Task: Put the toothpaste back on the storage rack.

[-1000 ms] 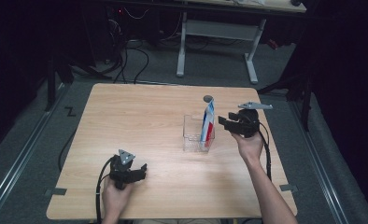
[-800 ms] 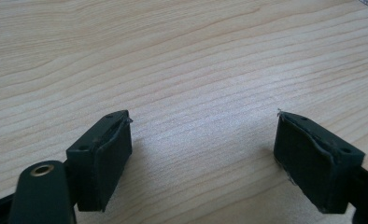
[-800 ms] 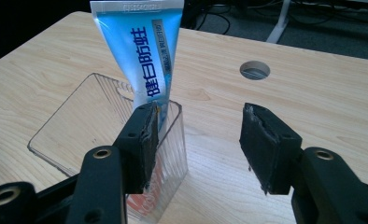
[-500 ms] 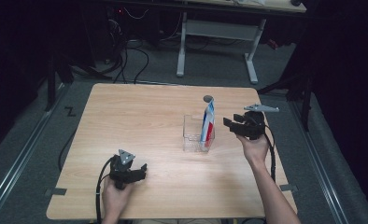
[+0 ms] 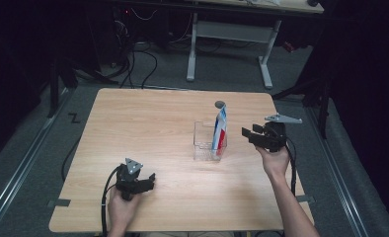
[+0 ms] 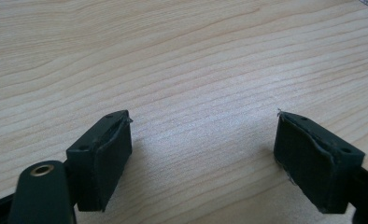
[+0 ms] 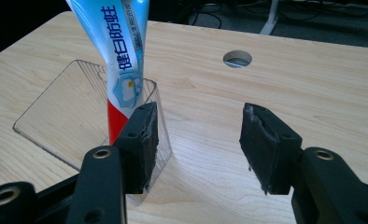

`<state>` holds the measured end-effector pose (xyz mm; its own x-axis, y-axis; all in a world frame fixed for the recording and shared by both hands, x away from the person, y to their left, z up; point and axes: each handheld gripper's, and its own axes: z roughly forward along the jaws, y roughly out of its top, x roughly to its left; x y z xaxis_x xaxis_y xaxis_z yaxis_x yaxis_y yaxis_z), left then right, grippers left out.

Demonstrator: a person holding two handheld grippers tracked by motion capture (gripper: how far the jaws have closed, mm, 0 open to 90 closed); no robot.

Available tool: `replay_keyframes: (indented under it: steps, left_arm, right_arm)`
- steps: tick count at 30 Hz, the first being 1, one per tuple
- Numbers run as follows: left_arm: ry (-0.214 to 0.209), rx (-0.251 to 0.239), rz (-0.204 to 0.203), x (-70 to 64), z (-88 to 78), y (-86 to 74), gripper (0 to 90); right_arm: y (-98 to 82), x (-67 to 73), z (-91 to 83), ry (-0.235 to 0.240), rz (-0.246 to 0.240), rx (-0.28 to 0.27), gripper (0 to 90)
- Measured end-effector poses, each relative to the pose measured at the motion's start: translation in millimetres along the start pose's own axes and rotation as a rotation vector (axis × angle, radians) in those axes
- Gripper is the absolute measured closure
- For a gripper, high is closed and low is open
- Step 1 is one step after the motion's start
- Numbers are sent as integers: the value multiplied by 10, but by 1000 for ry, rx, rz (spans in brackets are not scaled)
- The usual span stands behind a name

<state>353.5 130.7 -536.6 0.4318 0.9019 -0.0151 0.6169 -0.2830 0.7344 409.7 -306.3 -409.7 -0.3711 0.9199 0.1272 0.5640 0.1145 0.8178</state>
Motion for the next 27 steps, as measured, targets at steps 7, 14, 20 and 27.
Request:
replay_keyframes:
  steps: [7, 14, 20, 27]
  left_arm:
    - [0, 0, 0, 0, 0, 0, 195]
    - [0, 0, 0, 0, 0, 0, 195]
    - [0, 0, 0, 0, 0, 0, 195]
    - [0, 0, 0, 0, 0, 0, 195]
  right_arm:
    - [-31, -45, -67, -4, 12, -12, 469]
    - [-70, -99, -128, -8, 26, -24, 469]
    - [-104, -113, -157, -14, 28, -24, 469]
    - [-165, -142, -192, -14, 38, -27, 472]
